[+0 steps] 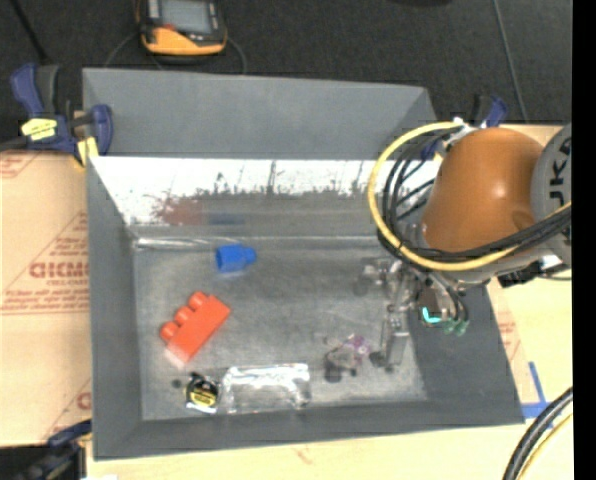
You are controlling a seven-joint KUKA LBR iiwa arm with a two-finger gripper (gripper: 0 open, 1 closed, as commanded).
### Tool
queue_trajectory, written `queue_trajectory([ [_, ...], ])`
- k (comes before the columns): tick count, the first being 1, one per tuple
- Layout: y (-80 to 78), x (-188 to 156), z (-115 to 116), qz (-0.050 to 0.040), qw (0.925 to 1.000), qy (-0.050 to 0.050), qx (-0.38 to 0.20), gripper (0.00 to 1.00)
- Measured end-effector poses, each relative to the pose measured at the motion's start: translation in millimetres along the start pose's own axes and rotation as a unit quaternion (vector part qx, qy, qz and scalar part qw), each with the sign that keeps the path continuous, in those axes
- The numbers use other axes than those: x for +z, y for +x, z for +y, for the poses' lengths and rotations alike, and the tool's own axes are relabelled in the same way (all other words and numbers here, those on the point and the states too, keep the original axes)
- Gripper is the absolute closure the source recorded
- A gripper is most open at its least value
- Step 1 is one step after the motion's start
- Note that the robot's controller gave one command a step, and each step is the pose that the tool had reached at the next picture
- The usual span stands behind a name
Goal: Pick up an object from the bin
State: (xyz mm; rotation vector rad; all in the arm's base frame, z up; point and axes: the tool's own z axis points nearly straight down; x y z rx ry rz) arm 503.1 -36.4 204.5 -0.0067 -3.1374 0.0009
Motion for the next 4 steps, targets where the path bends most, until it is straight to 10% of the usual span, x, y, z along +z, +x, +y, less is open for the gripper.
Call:
queue_trajectory([
  [1,-13.3,119.3,-31.0,-0.0006,0.9954,-0.001,0.096,0.0],
  [2,-14.8,116.1,-31.0,-0.0034,0.9956,0.0,0.094,1.0],
  [3,-42.0,1.5,-24.2,-0.0088,0.9936,-0.001,0.112,1.0],
  [4,-39.5,6.4,-24.8,-0.004,0.9937,0.0,0.112,0.0],
])
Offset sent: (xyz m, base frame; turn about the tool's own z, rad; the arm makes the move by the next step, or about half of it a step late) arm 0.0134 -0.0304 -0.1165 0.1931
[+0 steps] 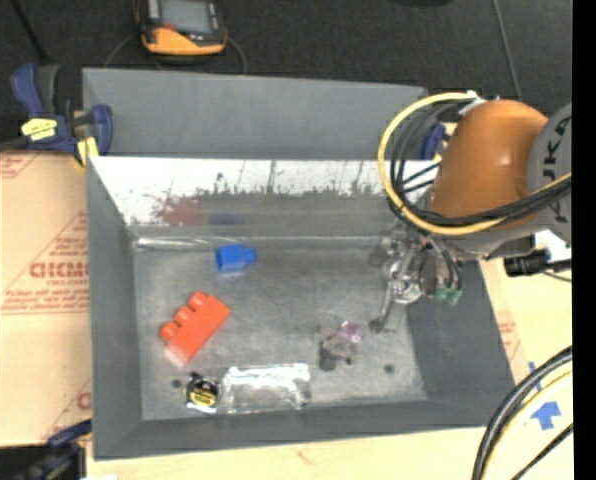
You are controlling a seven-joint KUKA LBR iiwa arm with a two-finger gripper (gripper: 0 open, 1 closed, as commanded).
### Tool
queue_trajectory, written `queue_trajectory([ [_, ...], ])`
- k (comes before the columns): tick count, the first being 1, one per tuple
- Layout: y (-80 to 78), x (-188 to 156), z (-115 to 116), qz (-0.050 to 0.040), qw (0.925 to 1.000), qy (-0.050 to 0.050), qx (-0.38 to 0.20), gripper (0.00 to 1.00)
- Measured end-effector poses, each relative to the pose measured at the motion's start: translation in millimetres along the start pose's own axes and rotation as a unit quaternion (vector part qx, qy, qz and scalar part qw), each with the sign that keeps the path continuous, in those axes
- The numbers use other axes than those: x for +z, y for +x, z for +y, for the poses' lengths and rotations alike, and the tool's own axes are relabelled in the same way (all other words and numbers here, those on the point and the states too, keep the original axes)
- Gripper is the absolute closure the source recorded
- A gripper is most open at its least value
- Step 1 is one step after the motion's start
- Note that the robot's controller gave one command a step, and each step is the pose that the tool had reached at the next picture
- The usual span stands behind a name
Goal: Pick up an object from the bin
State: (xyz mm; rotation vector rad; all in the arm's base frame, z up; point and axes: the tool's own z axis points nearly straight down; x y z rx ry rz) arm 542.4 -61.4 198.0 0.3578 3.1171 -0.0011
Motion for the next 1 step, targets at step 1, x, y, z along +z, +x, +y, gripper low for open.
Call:
queue_trajectory([
  [1,19.9,122.7,-14.2,0.0033,0.9949,0.0,-0.101,0.0],
])
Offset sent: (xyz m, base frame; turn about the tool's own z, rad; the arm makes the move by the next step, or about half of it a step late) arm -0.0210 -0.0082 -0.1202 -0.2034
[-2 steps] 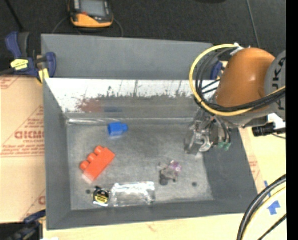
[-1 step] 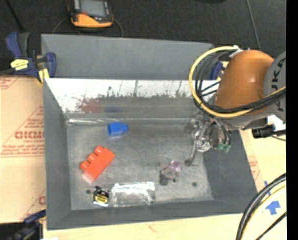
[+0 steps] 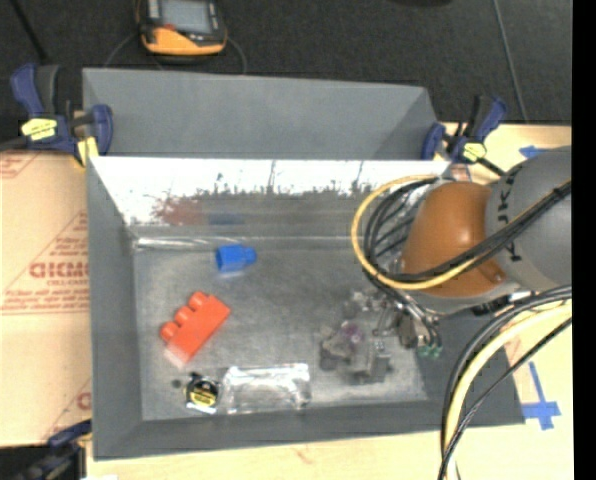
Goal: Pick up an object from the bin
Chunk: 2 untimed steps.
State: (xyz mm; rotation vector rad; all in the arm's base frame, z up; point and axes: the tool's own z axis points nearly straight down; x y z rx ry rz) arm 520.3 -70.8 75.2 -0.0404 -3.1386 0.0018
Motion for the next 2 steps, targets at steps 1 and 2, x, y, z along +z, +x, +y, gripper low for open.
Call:
queue_trajectory([
  [1,-2.2,-3.3,-0.1,-0.0035,1.0,0.0,-0.001,1.0],
  [2,-30.4,-137.5,-9.9,-0.0081,0.9999,0.001,-0.009,1.0],
])
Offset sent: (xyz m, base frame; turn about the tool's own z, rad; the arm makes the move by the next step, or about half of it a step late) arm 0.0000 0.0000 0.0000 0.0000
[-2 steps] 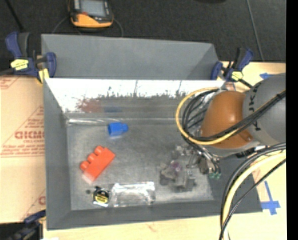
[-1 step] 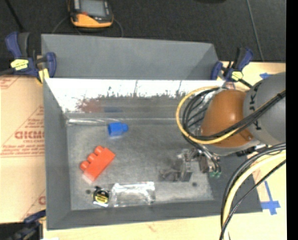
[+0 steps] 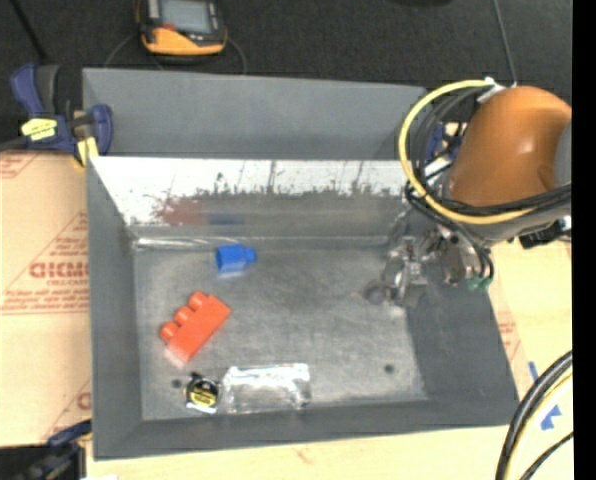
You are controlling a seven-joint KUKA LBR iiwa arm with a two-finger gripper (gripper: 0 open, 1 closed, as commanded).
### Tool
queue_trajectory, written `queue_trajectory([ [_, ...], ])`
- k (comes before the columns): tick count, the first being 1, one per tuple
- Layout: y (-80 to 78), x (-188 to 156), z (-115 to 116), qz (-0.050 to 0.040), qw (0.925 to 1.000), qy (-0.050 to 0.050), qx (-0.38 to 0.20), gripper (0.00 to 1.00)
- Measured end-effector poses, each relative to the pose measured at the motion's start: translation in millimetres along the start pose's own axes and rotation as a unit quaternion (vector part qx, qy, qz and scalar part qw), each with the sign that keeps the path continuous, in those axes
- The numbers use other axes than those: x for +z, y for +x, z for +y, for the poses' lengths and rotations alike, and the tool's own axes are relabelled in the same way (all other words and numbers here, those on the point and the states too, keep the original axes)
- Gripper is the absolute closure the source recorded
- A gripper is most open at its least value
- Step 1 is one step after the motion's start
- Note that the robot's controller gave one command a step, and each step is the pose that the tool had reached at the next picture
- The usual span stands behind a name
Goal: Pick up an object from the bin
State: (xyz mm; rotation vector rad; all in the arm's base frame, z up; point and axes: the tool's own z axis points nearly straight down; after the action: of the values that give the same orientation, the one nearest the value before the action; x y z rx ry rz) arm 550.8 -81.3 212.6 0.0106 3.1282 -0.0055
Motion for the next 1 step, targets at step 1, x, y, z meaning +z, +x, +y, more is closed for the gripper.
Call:
queue_trajectory([
  [1,34.9,48.8,-64.6,0.0078,0.9999,0.0,-0.013,1.0],
])
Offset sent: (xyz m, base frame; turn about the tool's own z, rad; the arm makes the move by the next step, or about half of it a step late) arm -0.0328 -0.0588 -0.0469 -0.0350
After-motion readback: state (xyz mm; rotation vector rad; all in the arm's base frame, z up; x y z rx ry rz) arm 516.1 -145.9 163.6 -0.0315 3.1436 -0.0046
